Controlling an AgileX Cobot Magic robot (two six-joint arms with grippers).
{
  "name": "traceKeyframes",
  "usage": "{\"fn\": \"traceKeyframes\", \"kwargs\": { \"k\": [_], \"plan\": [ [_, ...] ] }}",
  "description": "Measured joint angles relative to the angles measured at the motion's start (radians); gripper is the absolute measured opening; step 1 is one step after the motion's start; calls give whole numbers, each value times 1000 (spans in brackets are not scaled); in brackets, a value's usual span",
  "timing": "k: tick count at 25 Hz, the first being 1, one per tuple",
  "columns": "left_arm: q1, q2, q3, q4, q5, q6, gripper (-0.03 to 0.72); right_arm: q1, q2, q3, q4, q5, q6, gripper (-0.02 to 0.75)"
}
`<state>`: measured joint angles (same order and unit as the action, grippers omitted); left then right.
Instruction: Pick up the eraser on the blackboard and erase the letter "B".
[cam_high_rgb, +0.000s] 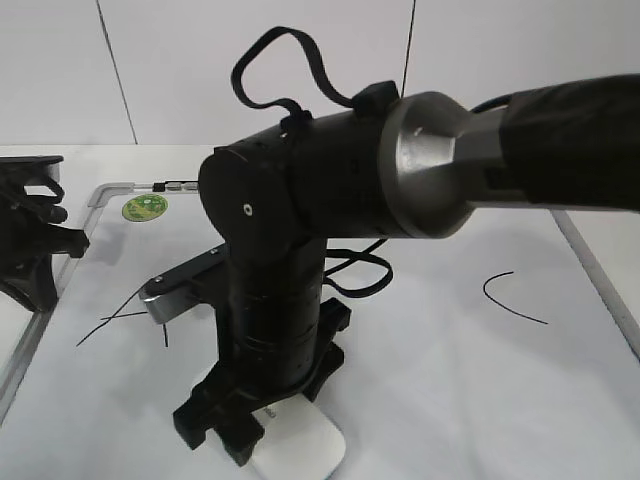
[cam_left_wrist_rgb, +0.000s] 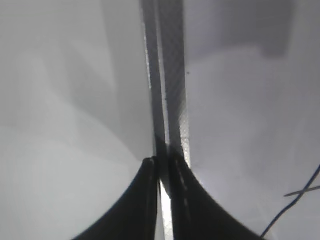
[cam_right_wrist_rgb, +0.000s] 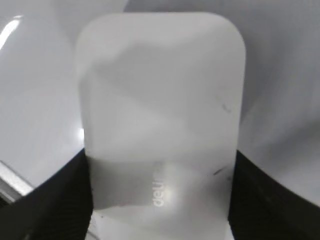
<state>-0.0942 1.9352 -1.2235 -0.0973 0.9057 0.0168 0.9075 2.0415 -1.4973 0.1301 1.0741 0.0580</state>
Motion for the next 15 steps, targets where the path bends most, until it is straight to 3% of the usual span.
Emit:
{"fn": "traceKeyframes", "kwargs": {
  "k": [6, 15],
  "plan": [
    [0, 0, 0, 0, 0, 0, 26, -10, 0, 0, -157, 15, 75, 559],
    [0, 0, 0, 0, 0, 0, 26, -135, 26, -21, -102, 27, 81, 559]
  ]
}}
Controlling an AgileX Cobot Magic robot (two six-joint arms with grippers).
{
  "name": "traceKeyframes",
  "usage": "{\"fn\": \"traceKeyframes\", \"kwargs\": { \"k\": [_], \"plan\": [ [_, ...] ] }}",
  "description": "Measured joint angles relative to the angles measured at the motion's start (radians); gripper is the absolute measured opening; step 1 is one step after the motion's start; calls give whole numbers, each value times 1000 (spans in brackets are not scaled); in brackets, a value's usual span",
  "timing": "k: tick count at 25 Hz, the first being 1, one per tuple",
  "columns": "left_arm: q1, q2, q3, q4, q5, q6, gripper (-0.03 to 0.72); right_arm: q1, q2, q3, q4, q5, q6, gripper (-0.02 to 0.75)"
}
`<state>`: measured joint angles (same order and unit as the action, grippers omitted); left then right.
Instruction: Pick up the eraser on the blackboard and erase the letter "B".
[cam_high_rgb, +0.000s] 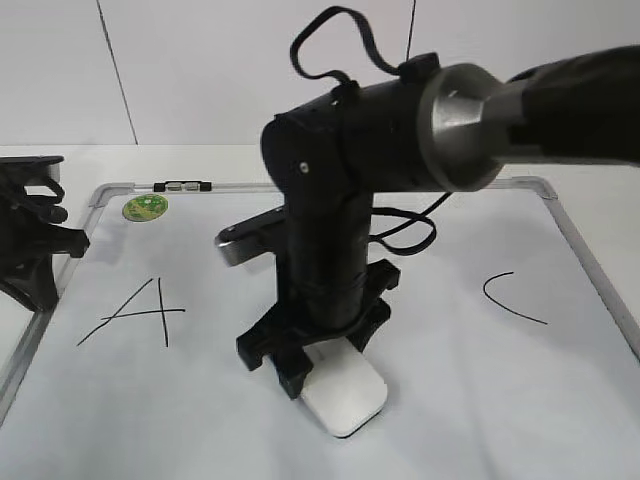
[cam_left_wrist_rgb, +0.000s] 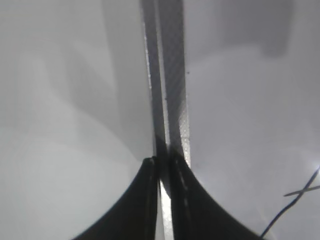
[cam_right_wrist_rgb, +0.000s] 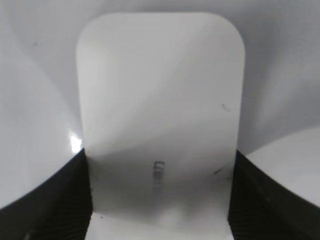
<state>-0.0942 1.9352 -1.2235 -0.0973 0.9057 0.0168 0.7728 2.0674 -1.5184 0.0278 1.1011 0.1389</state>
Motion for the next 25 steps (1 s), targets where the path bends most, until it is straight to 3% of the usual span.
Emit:
{"fn": "traceKeyframes", "kwargs": {
  "k": [8, 12, 18, 25],
  "plan": [
    [0, 0, 0, 0, 0, 0, 26, -198, 4, -19, 28, 20, 0, 559],
    [0, 0, 0, 0, 0, 0, 26, -232, 25, -74, 97, 79, -35, 559],
    [0, 0, 0, 0, 0, 0, 26, -245, 38, -225, 72, 111, -41, 559],
    [0, 0, 0, 0, 0, 0, 26, -384, 38, -279, 55, 115, -41, 559]
  ]
}}
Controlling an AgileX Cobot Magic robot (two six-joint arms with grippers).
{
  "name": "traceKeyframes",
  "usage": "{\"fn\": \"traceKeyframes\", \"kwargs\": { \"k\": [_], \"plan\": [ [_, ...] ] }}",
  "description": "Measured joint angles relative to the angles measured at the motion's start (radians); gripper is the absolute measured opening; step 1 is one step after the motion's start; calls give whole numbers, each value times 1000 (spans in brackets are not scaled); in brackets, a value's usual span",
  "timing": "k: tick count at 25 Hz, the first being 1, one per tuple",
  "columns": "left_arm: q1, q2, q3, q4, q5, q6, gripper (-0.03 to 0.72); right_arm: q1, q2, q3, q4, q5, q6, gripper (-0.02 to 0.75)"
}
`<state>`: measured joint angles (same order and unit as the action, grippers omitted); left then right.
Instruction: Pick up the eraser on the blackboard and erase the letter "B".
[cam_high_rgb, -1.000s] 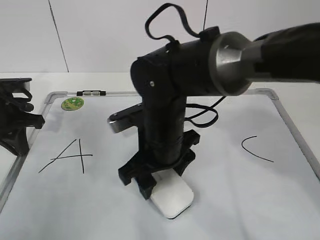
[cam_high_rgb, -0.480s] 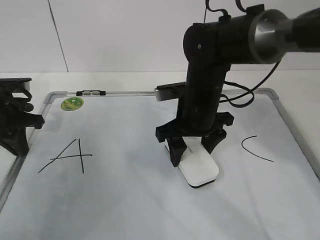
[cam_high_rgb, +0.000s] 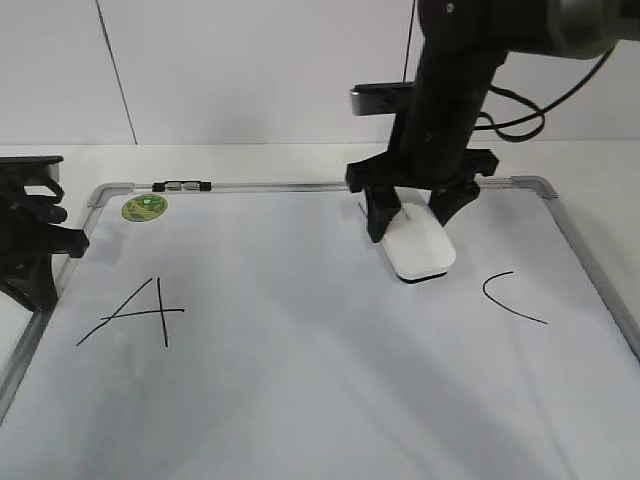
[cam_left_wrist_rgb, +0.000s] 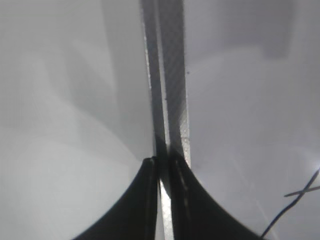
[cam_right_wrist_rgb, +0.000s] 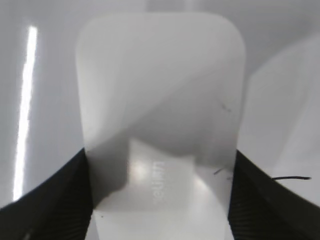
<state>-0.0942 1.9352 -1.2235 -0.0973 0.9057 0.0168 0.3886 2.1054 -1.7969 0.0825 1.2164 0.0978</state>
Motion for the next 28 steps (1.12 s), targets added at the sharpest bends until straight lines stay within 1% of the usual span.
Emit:
{"fn": "traceKeyframes", "kwargs": {
  "k": [10, 14, 16, 21, 28],
  "plan": [
    [0, 0, 0, 2, 0, 0, 26, -244, -116, 7, -12, 6, -8, 559],
    [0, 0, 0, 2, 0, 0, 26, -315, -168, 76, -20, 6, -36, 559],
    [0, 0, 0, 2, 0, 0, 26, -330, -195, 127, -27, 6, -58, 559],
    [0, 0, 0, 2, 0, 0, 26, -332, -211, 219, -36, 6, -80, 559],
    [0, 0, 0, 2, 0, 0, 26, -332, -200, 232, -37, 6, -141, 559]
  ]
}}
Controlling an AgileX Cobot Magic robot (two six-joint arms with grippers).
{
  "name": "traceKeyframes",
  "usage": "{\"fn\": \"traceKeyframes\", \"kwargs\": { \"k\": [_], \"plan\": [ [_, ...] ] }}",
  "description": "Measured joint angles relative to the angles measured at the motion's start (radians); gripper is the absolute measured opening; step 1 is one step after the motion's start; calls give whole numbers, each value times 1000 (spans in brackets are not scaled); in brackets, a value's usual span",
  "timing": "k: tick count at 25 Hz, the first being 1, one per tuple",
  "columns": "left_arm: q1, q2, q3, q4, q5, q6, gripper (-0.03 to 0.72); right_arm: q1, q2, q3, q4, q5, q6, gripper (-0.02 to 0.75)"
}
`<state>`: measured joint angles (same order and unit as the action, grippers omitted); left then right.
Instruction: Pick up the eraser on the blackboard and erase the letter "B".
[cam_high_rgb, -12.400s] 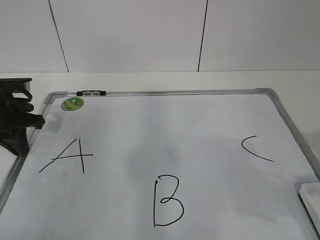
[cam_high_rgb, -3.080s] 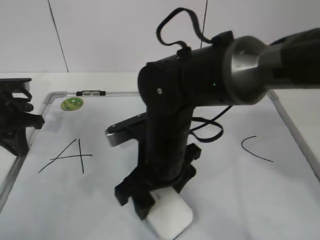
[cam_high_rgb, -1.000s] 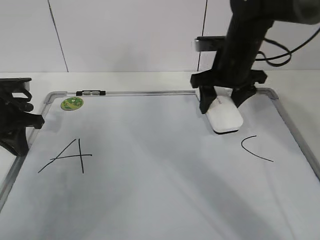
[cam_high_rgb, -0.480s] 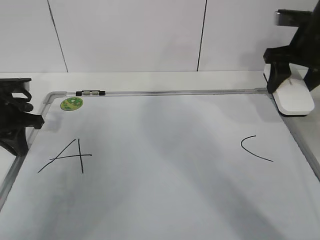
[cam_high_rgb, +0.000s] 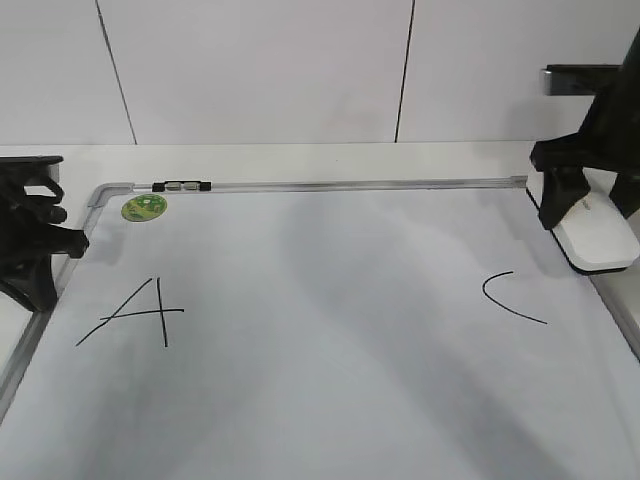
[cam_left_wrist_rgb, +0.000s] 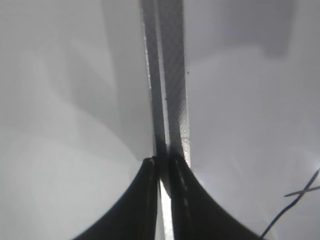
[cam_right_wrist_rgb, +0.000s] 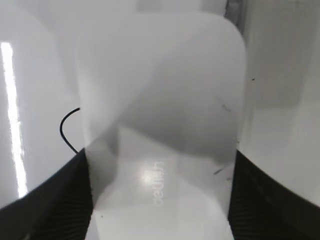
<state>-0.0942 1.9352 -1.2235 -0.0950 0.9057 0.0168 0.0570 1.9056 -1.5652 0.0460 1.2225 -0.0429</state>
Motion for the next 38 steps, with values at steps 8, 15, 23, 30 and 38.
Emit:
{"fn": "traceKeyframes", "kwargs": {
  "k": [8, 15, 23, 30, 38],
  "plan": [
    [0, 0, 0, 0, 0, 0, 26, -13, 61, 0, -2, 0, -4, 559],
    [0, 0, 0, 0, 0, 0, 26, -68, 61, 0, 45, 0, -10, 559],
    [0, 0, 0, -2, 0, 0, 26, -72, 89, 0, 86, 0, -39, 559],
    [0, 0, 0, -2, 0, 0, 26, -72, 99, 0, 53, -3, -42, 559],
    [0, 0, 0, -4, 0, 0, 26, -72, 100, 0, 85, -3, -43, 559]
  ]
}}
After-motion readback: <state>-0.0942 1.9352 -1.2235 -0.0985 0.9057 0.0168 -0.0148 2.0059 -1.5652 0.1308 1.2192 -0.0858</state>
